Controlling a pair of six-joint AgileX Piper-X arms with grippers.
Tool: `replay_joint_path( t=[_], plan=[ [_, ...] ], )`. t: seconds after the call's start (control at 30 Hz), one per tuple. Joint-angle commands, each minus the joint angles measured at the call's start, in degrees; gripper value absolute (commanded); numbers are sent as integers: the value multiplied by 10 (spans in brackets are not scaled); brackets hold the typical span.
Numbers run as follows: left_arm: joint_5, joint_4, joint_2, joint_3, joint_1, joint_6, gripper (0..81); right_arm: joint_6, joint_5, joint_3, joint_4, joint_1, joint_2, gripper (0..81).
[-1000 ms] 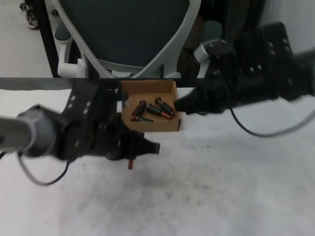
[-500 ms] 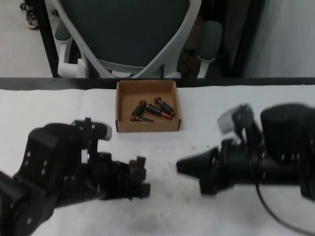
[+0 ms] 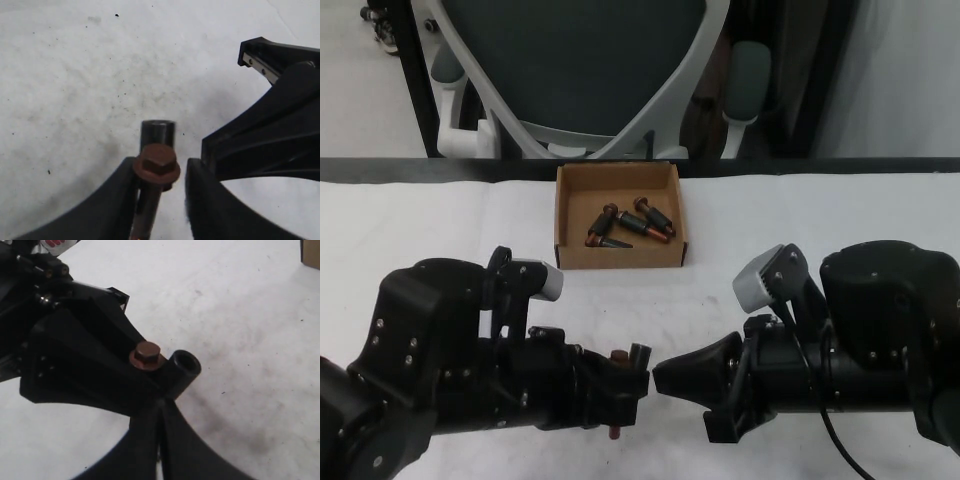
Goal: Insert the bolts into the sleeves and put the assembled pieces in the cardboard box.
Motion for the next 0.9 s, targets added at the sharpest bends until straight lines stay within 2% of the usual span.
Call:
replay_joint_path(
  t=[0.0,0.1,0.4,0.47,0.57,0.73,0.87],
  plan=[
    [-16,-4,-9,-2,1,-2,419,2,4,2,-6,2,-8,6],
    [-40,7,-9,-2,2,-2,427,1,6,2,6,2,-8,6],
    [-44,11,-9,-3,34,9,427,-5,47,2,71,2,-8,6],
    [-42,33,-9,-8,35,53,427,-5,51,2,87,2,-8,6],
    [-42,94,-9,-24,33,178,427,-9,51,2,101,2,-8,6],
    [-44,146,-9,-53,33,238,427,26,51,1,142,2,-8,6],
    [-44,217,-9,-85,33,238,427,61,51,-1,162,2,-8,6]
  ],
)
